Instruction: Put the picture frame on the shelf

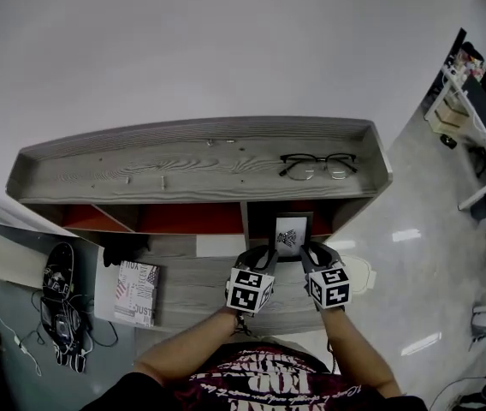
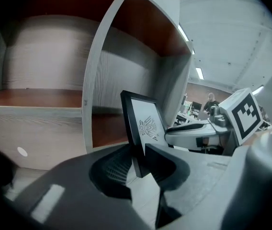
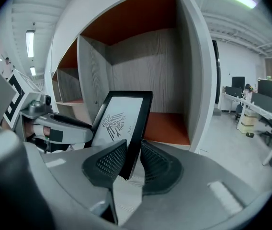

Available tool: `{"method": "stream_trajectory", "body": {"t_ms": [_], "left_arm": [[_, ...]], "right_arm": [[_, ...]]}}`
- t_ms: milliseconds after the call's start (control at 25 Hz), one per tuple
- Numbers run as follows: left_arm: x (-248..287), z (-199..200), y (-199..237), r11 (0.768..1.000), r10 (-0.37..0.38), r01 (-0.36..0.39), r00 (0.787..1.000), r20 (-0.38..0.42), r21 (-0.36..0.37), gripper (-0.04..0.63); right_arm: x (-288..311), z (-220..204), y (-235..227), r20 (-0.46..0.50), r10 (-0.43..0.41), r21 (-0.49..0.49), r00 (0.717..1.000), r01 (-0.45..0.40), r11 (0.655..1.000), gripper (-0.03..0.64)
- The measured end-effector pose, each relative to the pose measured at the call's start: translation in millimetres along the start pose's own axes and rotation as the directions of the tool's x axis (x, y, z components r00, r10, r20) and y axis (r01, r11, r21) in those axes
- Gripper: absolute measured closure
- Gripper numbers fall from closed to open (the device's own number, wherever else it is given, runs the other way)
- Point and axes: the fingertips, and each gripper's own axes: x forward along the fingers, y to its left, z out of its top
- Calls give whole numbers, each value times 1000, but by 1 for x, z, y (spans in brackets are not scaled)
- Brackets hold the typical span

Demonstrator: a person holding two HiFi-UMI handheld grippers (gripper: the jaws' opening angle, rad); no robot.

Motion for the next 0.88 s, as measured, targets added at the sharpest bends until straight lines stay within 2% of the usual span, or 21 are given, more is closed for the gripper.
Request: {"method": "stream_trajectory", "body": {"t_ms": [480,720,880], "left_arm": [[25,34,9,998,-28,29,999,27,-50,503],[30,36,12,996,-33,36,999,39,-80,494],[32,37,13,997,-26,30,998,53,-78,492]], "right_arm": [[21,26,-28,4,-26,98,1000,25,995,500],[30,34,-32,21,-40,101,999,38,994,509],[34,33,-33,14,-43,90,999,42,995,483]]}}
